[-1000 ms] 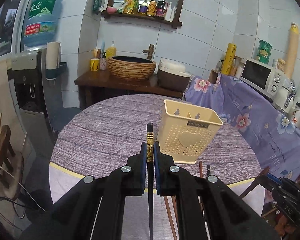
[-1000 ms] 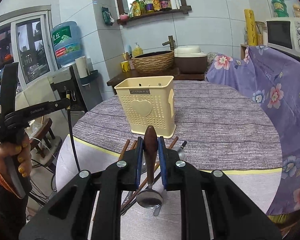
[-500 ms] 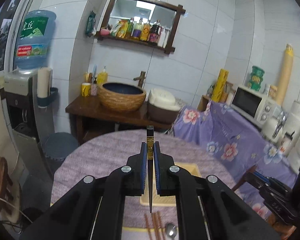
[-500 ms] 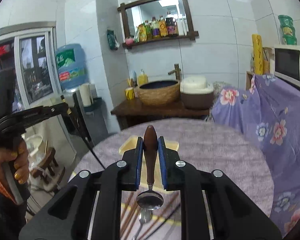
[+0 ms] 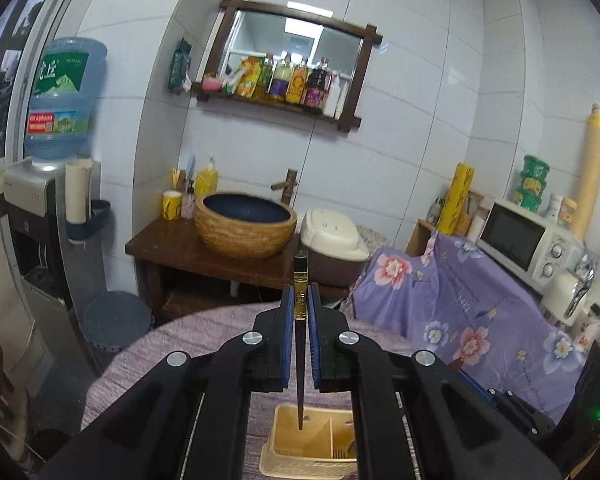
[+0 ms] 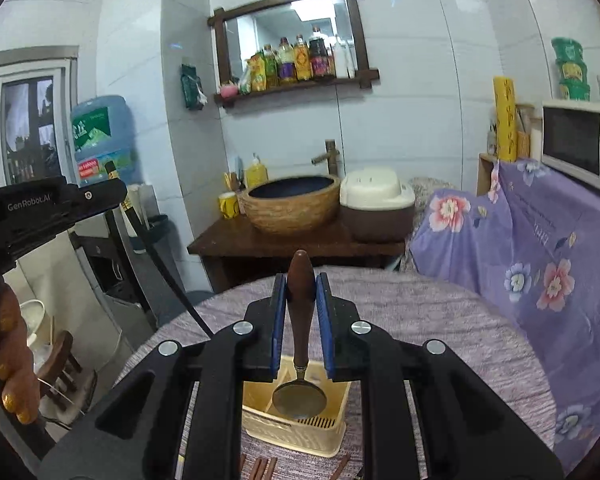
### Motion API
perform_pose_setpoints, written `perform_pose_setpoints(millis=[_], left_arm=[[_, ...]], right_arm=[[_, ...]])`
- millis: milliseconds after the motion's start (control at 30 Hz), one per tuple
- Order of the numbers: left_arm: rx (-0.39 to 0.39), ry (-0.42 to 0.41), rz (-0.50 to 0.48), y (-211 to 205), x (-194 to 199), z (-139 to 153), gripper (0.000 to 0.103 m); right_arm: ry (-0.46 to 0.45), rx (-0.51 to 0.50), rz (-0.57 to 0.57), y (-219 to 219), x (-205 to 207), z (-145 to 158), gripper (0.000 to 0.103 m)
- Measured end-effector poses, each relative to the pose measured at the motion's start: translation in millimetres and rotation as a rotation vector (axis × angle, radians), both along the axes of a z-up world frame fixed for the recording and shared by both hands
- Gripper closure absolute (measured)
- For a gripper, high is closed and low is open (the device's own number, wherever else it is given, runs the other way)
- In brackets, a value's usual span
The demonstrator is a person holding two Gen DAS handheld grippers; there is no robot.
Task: Organize utensils
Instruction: 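Lift both held utensils upright and carry them over the cream holder, then lower both utensils into the holder and open both tools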
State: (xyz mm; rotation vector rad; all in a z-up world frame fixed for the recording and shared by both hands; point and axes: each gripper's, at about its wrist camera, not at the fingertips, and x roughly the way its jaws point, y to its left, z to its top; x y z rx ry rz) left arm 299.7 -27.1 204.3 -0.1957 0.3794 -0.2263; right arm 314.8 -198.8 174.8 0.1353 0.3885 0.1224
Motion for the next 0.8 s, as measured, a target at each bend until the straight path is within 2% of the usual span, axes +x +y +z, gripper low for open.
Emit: perform_pose_setpoints(millis=[133,333,400,500,667,700,733,767,800], left_arm=[[0.006,0.086,-0.013,-6.5,10.5,-44.6,0.095],[0.026,0.173,-0.026,-9.0,16.7,-86.6,0.095],[0.033,0.185,-0.024,-9.8,18.5,-93.5,0.095],[0.064,0.159,-0.007,-12.4,17.9,-94.6,0.095],[0.041,0.18,-0.027,-9.2,19.1,-91.8,0.095],[0.035,0.181,-0.037,-8.5,18.1,-91.8,0.094],[0.029,0.182,-0.047,-8.0,16.1,-91.9,0.089],[0.028,0.179,-0.055,-6.4,12.1,-91.5,0.084],[0.032,0.173,-0.056,-6.3,9.5,-91.7,0.066]], right_arm=[[0.066,0.0,-0.002,2.7,11.0,-39.4,0.087],[0.109,-0.027,-0.004,9.4,11.2,-76.7,0.087],[0.12,-0.036,-0.008,10.0,12.6,-83.7,0.087],[0.106,-0.055,-0.018,10.9,11.4,-90.1,0.087],[0.095,-0.055,-0.006,10.4,11.3,-91.1,0.086],[0.088,-0.054,-0.005,9.9,9.6,-91.1,0.083],[0.087,-0.056,-0.005,9.6,7.5,-90.8,0.078],[0.081,-0.051,-0.008,8.1,4.3,-90.2,0.067],[0.072,-0.045,-0.014,6.2,0.6,-89.5,0.061]])
